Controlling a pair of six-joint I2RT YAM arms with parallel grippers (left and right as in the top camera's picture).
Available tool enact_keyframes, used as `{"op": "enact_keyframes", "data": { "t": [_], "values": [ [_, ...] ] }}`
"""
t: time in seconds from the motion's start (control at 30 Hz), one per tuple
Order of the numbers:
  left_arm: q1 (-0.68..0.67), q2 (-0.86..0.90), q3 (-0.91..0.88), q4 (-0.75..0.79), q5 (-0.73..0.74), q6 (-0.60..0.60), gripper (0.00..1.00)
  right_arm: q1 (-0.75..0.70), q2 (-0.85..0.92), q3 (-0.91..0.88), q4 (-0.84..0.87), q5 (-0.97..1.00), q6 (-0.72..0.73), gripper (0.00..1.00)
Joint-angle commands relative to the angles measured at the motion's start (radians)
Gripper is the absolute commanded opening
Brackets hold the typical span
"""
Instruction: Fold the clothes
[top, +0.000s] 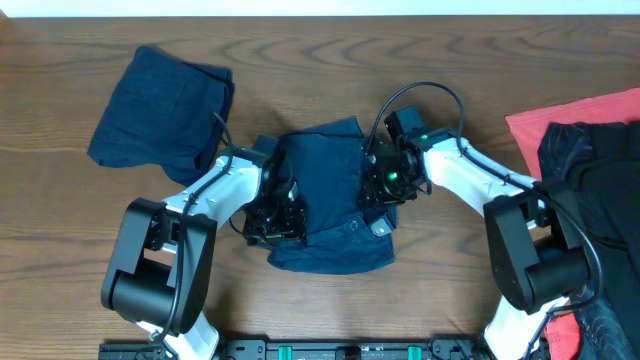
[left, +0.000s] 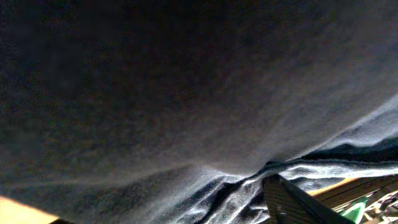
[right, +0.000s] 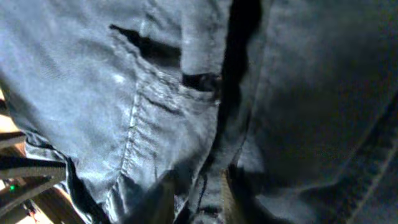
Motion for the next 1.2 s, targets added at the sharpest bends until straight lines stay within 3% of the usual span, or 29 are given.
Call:
{"op": "enact_keyframes", "data": {
  "t": [0.0, 0.1, 0.2, 0.33, 0.53, 0.73, 0.8, 0.87, 0.93, 1.0, 1.17],
  "values": [
    [0.001, 0.003, 0.019, -0.003, 0.013, 0.004, 0.71, 0.001, 0.002, 0.0, 0.033, -0.175, -0.077, 0.13],
    [0.001, 0.003, 0.019, -0.003, 0.013, 0.004, 0.71, -0.004, -0.001, 0.001, 0.083, -0.478, -0.22, 0.01],
    [0.001, 0.003, 0.019, -0.016, 0.013, 0.004, 0.71, -0.03, -0.016, 0.005, 0.064, -0.519, -0.191, 0.01],
    [0.006, 0.003, 0.019, -0.046, 0.012, 0.005, 0.71, -0.089, -0.057, 0.006, -0.007, -0.346, -0.151, 0.01],
    [0.021, 0.003, 0.019, -0.028, -0.023, 0.004, 0.72, -0.161, -0.138, 0.006, -0.141, 0.222, 0.011, 0.01],
    [0.017, 0.004, 0.019, 0.005, -0.011, 0.003, 0.77, -0.155, -0.119, -0.008, -0.143, 0.266, 0.012, 0.01],
    [0.017, 0.003, 0.019, 0.005, 0.002, 0.002, 0.77, -0.148, -0.108, -0.012, -0.142, 0.214, 0.006, 0.01],
    [0.019, 0.003, 0.019, 0.005, 0.034, 0.004, 0.77, -0.146, -0.11, -0.012, -0.13, 0.017, -0.156, 0.01],
    [0.023, 0.003, 0.02, 0.005, 0.053, 0.004, 0.77, -0.147, -0.123, -0.011, -0.119, -0.155, -0.264, 0.07],
    [0.023, -0.003, 0.023, 0.004, 0.08, 0.004, 0.77, -0.149, -0.129, -0.011, -0.105, -0.234, -0.264, 0.16],
    [0.023, -0.048, 0.062, -0.019, 0.096, 0.004, 0.77, -0.13, -0.115, -0.016, -0.106, -0.191, -0.254, 0.24]
  ]
}}
